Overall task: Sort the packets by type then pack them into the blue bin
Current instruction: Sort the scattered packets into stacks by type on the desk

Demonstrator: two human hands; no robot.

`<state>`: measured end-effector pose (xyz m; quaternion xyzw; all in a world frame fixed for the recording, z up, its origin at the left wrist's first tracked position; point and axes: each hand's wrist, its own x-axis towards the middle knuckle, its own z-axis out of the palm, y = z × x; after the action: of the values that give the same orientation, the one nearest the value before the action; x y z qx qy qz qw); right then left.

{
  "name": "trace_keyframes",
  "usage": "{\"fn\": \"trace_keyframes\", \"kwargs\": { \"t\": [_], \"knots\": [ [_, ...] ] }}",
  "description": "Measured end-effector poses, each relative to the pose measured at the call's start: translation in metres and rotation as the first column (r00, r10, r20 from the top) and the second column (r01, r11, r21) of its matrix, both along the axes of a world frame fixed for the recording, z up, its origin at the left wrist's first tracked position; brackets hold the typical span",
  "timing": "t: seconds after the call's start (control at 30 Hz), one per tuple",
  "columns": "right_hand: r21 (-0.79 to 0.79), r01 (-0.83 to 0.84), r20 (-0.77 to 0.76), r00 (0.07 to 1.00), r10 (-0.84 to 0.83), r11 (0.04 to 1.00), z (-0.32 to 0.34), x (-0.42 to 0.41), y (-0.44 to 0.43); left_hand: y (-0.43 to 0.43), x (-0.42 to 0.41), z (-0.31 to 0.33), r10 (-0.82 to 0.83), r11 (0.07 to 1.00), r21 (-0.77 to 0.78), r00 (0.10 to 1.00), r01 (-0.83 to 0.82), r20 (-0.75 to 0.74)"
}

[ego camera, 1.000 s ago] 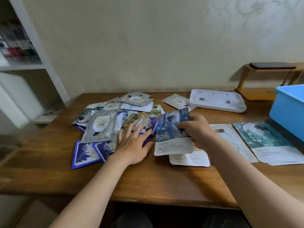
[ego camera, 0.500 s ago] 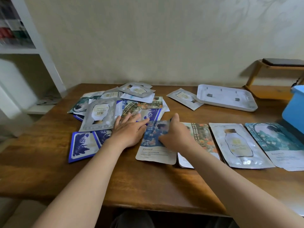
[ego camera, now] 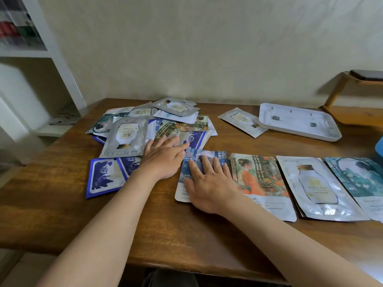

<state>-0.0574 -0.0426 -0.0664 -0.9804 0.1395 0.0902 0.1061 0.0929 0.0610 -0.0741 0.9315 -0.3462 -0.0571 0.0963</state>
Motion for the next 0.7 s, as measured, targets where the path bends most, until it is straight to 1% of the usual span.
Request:
{"fn": "trace_keyframes", "kwargs": {
  "t": [0.23, 0.47, 0.63, 0.7],
  "knots": [
    [-0.02, -0.059, -0.049, 0.997, 0.058, 0.998, 0.004, -0.01, 0.011, 0.0, 0.005, -0.003, 0.004, 0.998, -0.059, 1.0, -0.004, -0.007],
    [-0.027, -0.096, -0.05, 0.994, 0.095, 0.995, 0.004, -0.014, 0.014, 0.0, 0.004, -0.003, 0.01, 0.996, -0.094, 1.0, -0.011, -0.008],
    [-0.02, -0.08, -0.069, 0.995, 0.078, 0.997, 0.011, -0.011, 0.016, 0.001, 0.002, -0.005, -0.002, 0.998, -0.068, 1.0, 0.004, 0.022],
    [-0.034, -0.041, -0.03, 0.999, 0.04, 0.999, 0.023, -0.003, 0.012, 0.001, 0.0, -0.003, -0.003, 0.999, -0.045, 1.0, 0.004, 0.013]
  ]
}}
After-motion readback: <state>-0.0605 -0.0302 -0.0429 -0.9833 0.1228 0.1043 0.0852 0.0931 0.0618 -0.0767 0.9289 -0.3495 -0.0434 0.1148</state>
